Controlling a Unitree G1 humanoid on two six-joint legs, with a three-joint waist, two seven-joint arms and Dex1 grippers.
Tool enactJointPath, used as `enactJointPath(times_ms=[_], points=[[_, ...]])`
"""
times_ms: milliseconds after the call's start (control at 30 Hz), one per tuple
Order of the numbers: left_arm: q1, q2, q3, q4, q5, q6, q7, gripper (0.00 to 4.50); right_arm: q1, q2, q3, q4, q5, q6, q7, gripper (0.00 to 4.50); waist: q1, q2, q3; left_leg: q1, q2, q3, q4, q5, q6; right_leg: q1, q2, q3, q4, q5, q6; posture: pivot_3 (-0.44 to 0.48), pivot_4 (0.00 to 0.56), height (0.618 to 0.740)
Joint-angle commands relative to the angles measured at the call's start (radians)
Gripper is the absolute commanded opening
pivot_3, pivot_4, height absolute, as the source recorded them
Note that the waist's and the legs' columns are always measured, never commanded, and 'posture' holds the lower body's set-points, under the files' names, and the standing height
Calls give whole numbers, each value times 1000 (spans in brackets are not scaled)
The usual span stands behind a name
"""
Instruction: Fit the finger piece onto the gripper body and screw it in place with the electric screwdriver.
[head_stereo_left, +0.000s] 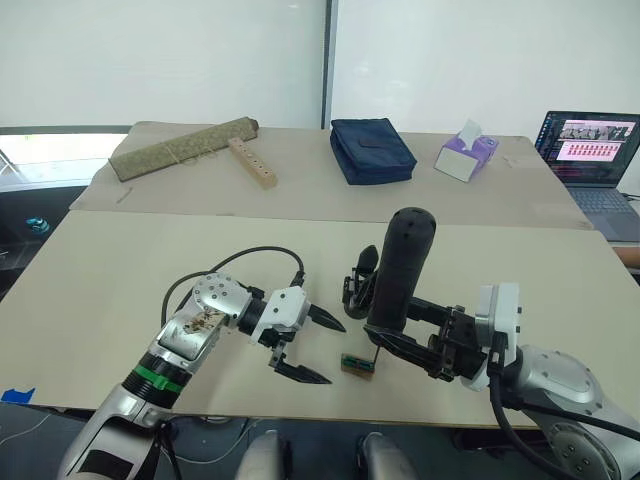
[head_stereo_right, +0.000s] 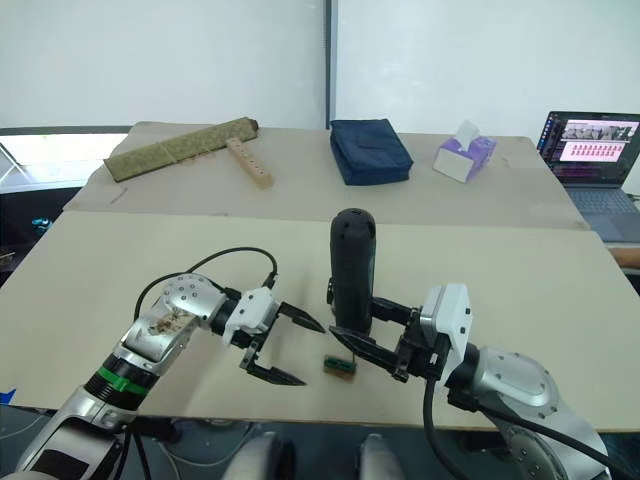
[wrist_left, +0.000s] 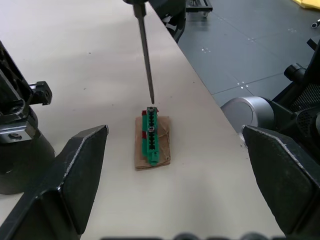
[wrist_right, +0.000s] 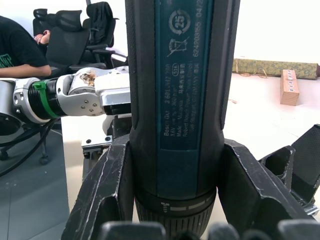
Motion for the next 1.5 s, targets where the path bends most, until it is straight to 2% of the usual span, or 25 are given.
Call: enactJointPath(times_ms=[33,600,767,900,1500], points=[[7,9,1,-44,-2,-2,7,4500,-5,0,-28,-60,34,-21,-4,1910,0,0,0,0,0,0,0,0,0,0,0,0,0,0,0,0,150,738],[41,35,-7,-118,-9,15,38,4500,15,5,-34,-40,6,-59,38,1910,1,0,0,0,0,0,0,0,0,0,0,0,0,0,0,0,150,738],[-28,9,-5,22,4,-32,8,4500,7,5,-36,-33,5,-64,47,1910,3,0,0,0,0,0,0,0,0,0,0,0,0,0,0,0,150,738],[-40,4,-7,67,8,-59,-4,4500,-7,2,-41,-21,11,-66,62,1910,2,0,0,0,0,0,0,0,0,0,0,0,-1,0,0,0,150,738],[-30,0,-7,69,13,-73,-5,4500,-100,-13,-33,-10,64,-2,28,1910,1,0,0,0,0,0,0,0,0,0,0,0,0,0,0,0,150,738]])
